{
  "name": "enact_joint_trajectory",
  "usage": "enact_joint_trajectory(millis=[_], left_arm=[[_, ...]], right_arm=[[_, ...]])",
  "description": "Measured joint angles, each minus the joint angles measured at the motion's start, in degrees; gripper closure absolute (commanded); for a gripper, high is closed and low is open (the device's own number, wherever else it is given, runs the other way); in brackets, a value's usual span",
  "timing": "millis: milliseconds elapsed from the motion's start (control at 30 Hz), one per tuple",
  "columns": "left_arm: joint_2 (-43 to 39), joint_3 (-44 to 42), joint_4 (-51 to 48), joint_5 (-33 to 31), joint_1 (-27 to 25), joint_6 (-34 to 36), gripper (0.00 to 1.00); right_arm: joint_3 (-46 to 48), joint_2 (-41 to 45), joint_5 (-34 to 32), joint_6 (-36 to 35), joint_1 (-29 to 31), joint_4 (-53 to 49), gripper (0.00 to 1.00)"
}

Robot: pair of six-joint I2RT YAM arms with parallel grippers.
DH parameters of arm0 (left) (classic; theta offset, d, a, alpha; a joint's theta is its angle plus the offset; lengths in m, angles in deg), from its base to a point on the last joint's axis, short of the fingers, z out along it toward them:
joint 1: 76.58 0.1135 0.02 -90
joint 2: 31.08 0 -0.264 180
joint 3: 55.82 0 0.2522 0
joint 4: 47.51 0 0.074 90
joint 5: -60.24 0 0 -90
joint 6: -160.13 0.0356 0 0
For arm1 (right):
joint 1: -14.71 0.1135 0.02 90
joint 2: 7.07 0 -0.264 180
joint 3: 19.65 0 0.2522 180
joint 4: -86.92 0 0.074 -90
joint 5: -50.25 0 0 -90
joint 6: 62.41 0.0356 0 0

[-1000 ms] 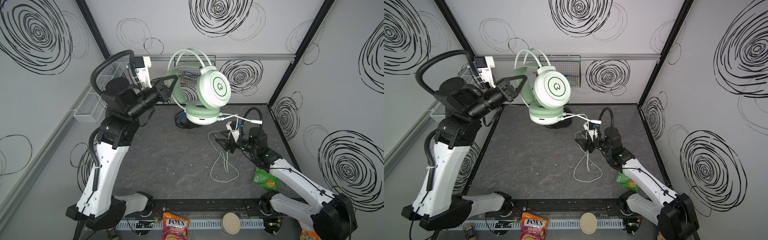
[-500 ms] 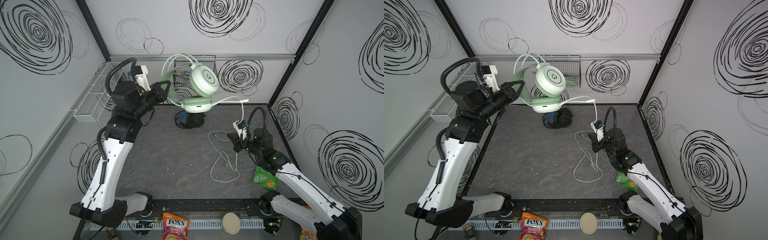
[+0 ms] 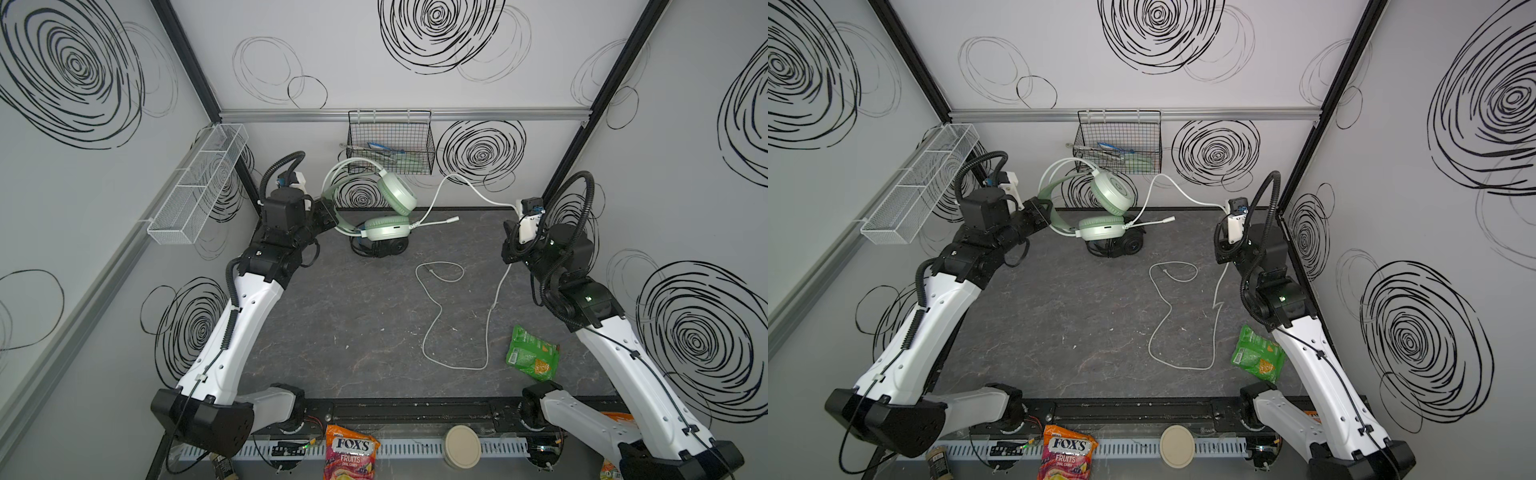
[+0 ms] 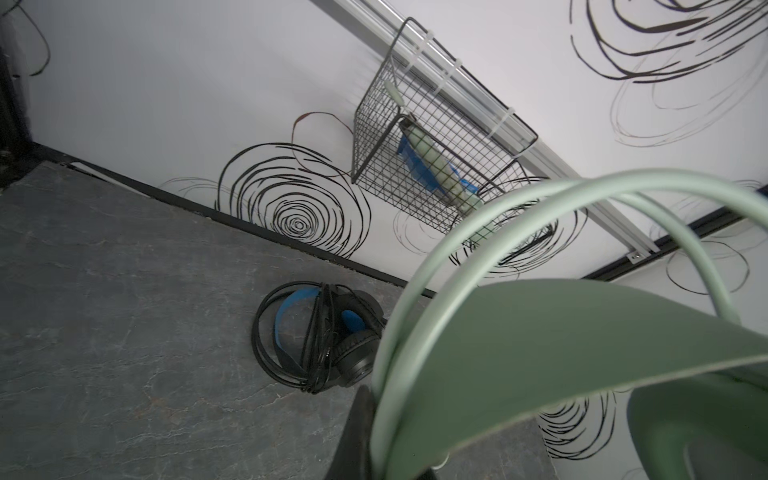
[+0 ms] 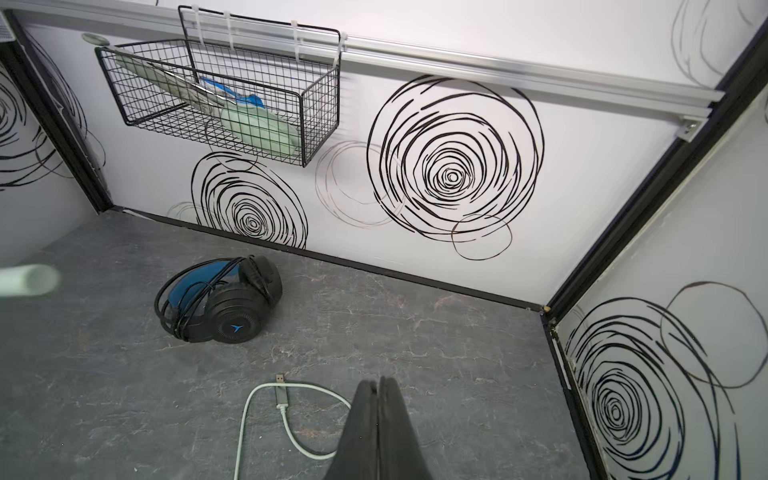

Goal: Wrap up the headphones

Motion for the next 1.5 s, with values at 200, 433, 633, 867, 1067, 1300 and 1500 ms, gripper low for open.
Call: enact_joint_trajectory(millis=[200, 433, 633, 867, 1067, 1300, 1500], left_arm=[[2.1, -0.2, -0.4, -5.9, 0.4, 0.9, 1.00], [9.5, 5.3, -0.7, -12.5, 0.5, 4.5, 1.00], [13.5, 6.1, -1.2, -13.0, 2.0, 4.4, 1.00], [15.2, 11.0, -1.5, -9.5, 5.4, -0.2, 1.00], [15.0, 15.5, 0.2, -8.8, 2.9, -0.3, 1.00], [11.6, 6.0, 1.1, -4.1, -0.2, 1.7, 1.00], [10.9, 1.4, 0.2, 0.9, -1.1, 4.1, 1.00]], right_arm=[[0.0, 0.2, -10.4, -9.2, 19.5, -2.4, 1.00], [-1.3, -1.5, -26.2, -28.0, 37.6, -1.7, 1.00], [-7.0, -5.6, -32.1, -40.1, 47.1, 0.2, 1.00], [-7.7, -11.1, -33.7, -41.0, 53.3, 0.6, 1.00], [-10.4, -16.9, -30.2, -41.0, 56.4, -2.3, 1.00], [-24.3, -24.1, -21.0, -38.9, 56.5, -8.6, 1.00], [-33.2, -33.6, -16.2, -35.5, 56.5, -16.3, 1.00]])
